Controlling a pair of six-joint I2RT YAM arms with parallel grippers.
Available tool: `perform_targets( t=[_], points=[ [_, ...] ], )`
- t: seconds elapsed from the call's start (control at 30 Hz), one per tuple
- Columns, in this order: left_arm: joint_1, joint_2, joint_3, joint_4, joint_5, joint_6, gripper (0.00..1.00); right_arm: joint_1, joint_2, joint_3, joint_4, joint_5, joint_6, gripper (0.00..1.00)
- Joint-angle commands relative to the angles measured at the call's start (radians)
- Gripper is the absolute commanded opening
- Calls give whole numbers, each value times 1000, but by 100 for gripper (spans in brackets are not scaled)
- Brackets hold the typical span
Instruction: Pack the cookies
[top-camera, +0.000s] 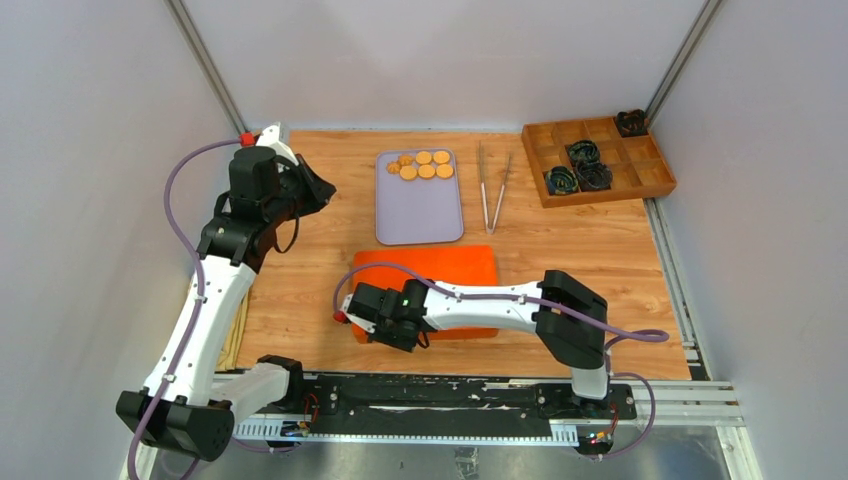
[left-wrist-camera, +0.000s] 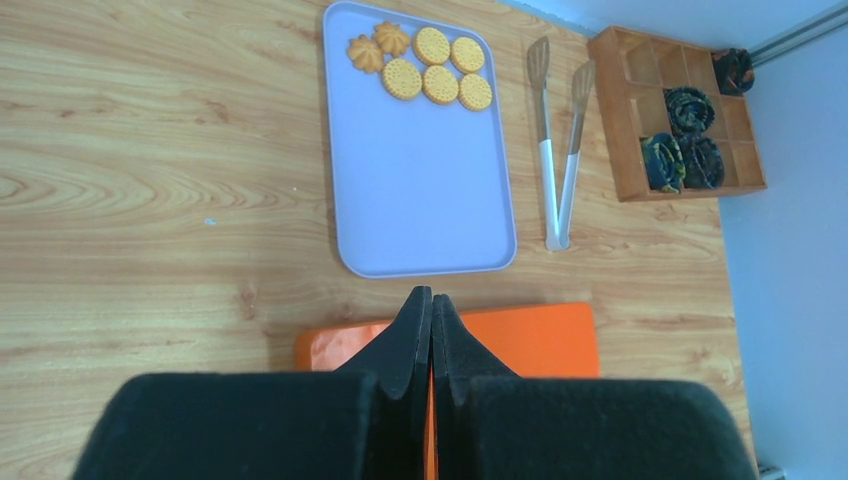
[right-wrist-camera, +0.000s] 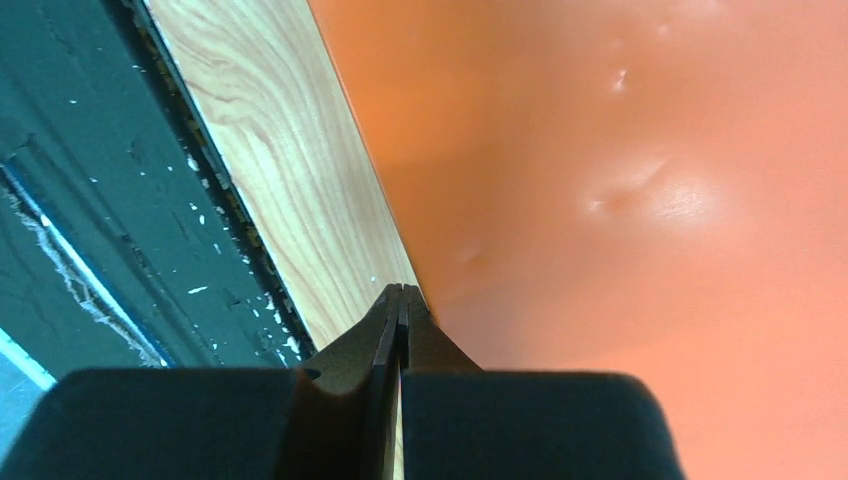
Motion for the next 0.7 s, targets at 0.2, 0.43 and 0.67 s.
perform_targets(
  t=[0.2, 0.43, 0.67],
  points=[
    [3, -21, 1, -18, -18, 30, 0, -51, 15, -4, 16, 61, -21, 0],
    [3, -28, 7, -20, -22, 42, 0, -52, -68, 3, 3, 40, -2, 0],
    [3, -35, -21, -22, -51, 57, 0, -52, -256, 3, -67, 133, 121, 0]
  ],
)
